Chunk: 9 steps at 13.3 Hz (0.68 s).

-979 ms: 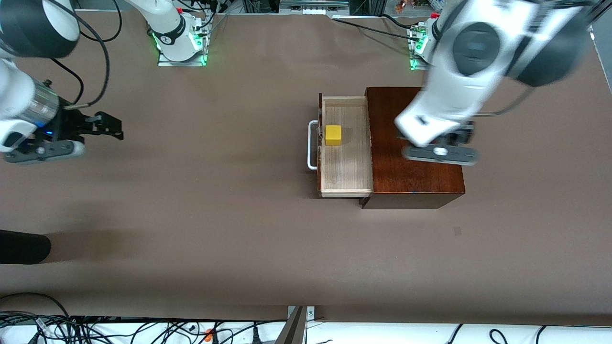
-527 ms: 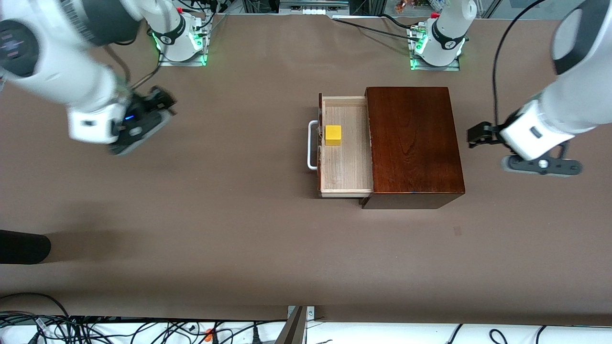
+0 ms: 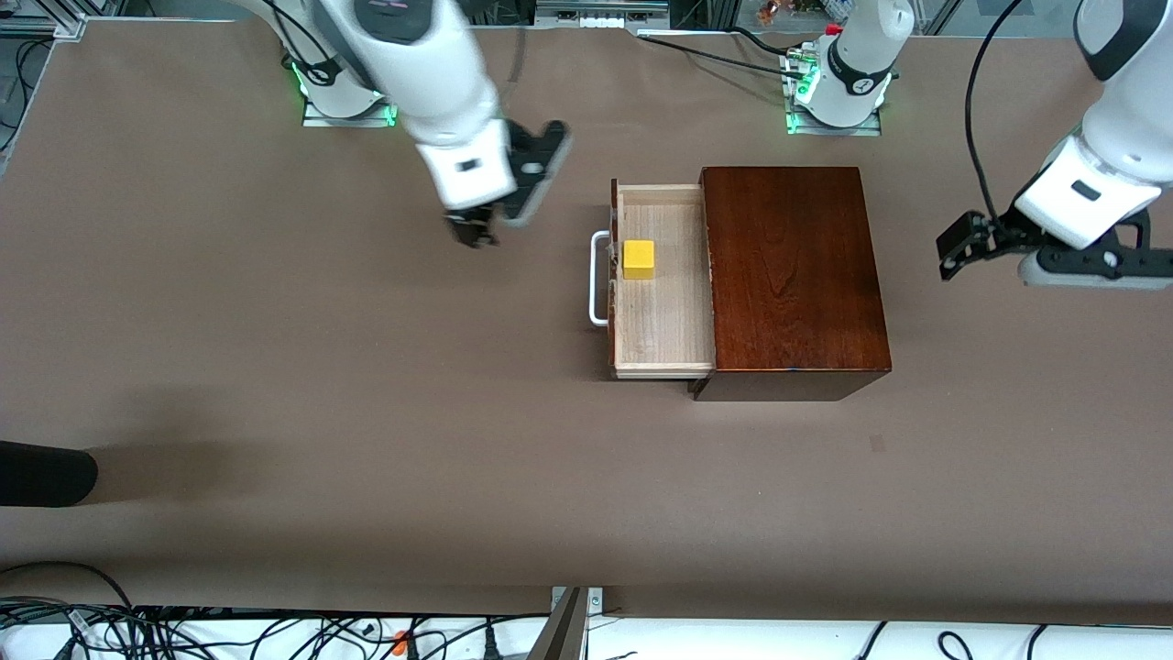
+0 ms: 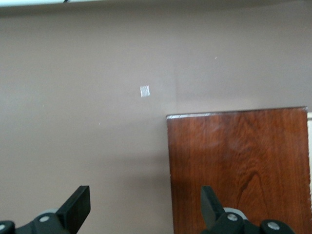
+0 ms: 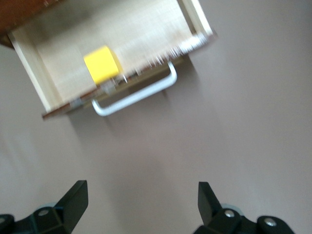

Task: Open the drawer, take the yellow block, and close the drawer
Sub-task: 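Move the right gripper over the yellow cube in the drawer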

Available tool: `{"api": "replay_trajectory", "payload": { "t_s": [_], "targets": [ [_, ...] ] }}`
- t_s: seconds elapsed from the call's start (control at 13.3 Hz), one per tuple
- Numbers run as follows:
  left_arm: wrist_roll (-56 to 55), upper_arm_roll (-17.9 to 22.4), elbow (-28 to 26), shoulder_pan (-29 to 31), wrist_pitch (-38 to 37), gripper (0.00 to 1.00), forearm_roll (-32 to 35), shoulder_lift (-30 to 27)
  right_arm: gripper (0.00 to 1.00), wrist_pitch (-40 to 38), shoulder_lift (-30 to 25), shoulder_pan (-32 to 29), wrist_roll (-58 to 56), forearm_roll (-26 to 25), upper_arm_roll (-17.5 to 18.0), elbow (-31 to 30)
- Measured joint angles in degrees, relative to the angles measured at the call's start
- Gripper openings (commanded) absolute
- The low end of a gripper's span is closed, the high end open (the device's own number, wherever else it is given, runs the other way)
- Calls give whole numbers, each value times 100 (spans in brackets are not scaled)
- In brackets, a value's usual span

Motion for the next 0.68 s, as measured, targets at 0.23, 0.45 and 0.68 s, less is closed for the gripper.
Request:
{"api": "replay_trajectory", "payload": {
  "t_s": [0.23, 0.45, 0.68],
  "targets": [
    [14, -5, -51, -6, -101, 100, 0, -54, 100, 366, 731, 540, -22, -429, -1, 465],
    [239, -1, -50, -8, -206, 100, 0, -55, 100, 369, 1325, 967, -26, -944, -5, 920],
    [539, 25, -44, 6, -279, 100, 0, -56, 100, 455, 1783, 1209, -26, -1269, -11, 1218]
  ]
}}
